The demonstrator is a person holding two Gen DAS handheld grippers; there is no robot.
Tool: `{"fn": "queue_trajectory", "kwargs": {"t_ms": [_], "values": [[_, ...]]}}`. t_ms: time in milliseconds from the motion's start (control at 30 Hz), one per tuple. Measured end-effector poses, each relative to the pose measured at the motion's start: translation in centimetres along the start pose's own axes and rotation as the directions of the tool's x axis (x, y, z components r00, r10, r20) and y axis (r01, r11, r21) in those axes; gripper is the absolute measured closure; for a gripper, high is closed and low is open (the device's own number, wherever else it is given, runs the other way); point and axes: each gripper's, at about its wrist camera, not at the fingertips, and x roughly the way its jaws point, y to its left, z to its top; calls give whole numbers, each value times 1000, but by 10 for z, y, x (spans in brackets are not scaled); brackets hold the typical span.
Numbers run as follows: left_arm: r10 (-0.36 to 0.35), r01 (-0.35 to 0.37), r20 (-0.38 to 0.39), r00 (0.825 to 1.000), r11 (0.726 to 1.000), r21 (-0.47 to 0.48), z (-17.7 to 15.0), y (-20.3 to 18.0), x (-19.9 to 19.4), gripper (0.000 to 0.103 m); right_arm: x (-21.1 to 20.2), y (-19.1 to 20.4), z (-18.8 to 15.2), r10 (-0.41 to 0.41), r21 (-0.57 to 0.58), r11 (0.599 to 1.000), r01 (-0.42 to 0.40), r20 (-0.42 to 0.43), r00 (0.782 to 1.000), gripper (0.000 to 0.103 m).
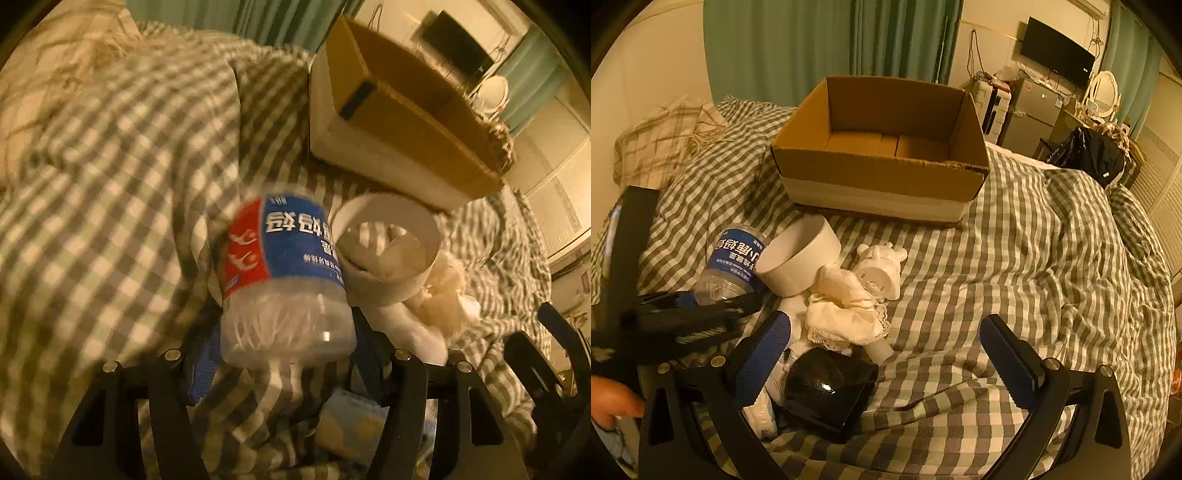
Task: Organize objects
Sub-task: 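Grasp the blue-label water bottle with the left tool while the right tool grasps the white crumpled cloth, then carry the bottle and cloth over the cardboard box and open both tools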
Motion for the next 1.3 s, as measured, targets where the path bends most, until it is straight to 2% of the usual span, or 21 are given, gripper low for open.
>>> {"fn": "queue_trajectory", "kwargs": {"t_ms": [233,367,433,467,533,567,600,667,767,867,1067,1300], "values": [[-3,-1,65,998,998,58,-1,1,-28,38,3,11,10,18,-57,998,-17,6,1000,0],[-2,-4,69,998,996,84,-2,-4,-34,38,29,14,17,66,-63,996,-71,-75,995,1],[0,-8,76,997,995,100,-4,-10,-35,38,47,13,18,95,-54,993,-103,-133,987,7],[3,-11,76,997,994,110,-6,-10,-38,38,54,12,19,106,-45,992,-114,-153,982,12],[11,-20,74,997,991,130,-7,-10,-38,38,69,9,21,133,-22,990,-141,-202,970,16],[10,-19,70,997,991,135,-8,-10,-38,38,73,9,21,145,-13,988,-151,-217,965,24],[10,-19,67,998,991,135,-10,-11,-37,38,79,8,19,158,-5,986,-164,-241,958,41],[17,-26,60,998,990,139,-13,-11,-36,38,82,8,17,163,-4,985,-170,-255,953,62],[27,-36,59,998,988,153,-18,-15,-38,38,74,8,15,170,-6,984,-176,-231,958,82],[37,-46,61,997,986,159,-22,-17,-42,38,60,6,13,166,-15,985,-172,-192,967,88],[23,-26,23,999,990,142,-43,-18,-49,38,27,4,8,122,-38,991,-127,-110,986,90],[18,-35,112,994,988,149,-43,-27,-87,38,-24,3,13,121,-25,992,-121,-8,993,90]]}}
